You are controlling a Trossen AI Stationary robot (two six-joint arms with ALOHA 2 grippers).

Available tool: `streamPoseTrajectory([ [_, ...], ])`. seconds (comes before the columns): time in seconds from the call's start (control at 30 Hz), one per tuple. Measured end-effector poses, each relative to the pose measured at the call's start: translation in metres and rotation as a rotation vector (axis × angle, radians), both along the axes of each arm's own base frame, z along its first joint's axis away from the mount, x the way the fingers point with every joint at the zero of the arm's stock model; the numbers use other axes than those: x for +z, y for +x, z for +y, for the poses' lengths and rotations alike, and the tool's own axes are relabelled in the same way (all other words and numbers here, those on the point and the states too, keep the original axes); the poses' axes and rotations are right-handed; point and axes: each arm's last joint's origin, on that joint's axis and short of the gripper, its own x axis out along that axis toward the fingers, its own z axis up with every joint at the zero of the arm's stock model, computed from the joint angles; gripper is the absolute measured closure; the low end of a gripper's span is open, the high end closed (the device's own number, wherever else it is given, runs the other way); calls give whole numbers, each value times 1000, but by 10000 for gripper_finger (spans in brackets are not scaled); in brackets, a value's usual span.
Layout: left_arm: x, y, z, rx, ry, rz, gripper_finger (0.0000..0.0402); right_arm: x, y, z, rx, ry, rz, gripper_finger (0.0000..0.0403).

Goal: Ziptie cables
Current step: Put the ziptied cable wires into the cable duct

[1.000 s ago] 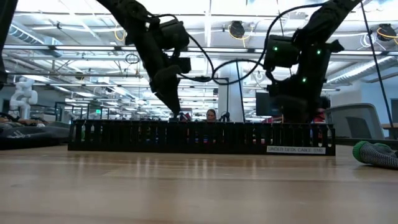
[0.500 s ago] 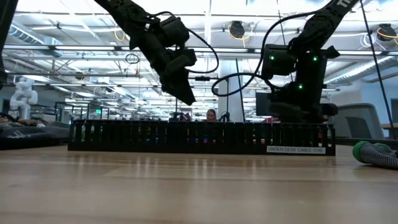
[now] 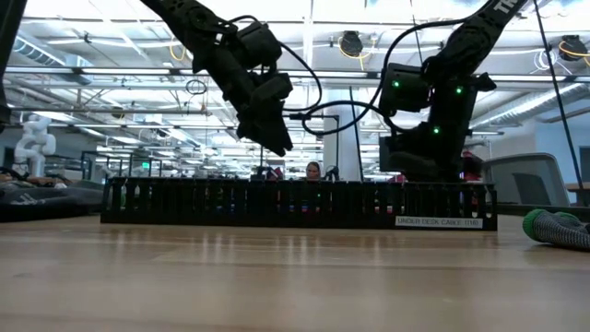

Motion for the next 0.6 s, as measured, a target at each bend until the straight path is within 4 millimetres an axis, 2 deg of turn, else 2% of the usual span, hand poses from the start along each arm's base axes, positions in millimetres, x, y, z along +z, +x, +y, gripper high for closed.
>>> streamPoseTrajectory([
  [0.17,0,2,-5,-14,0,0,207,-2,-3,2,36,8,26,254],
  [0.33,0,4,-9,-22,5,2,207,-3,-2,11,59,3,24,258],
  [0.6,0,4,-8,-10,19,7,207,-3,-3,15,-7,0,20,268],
])
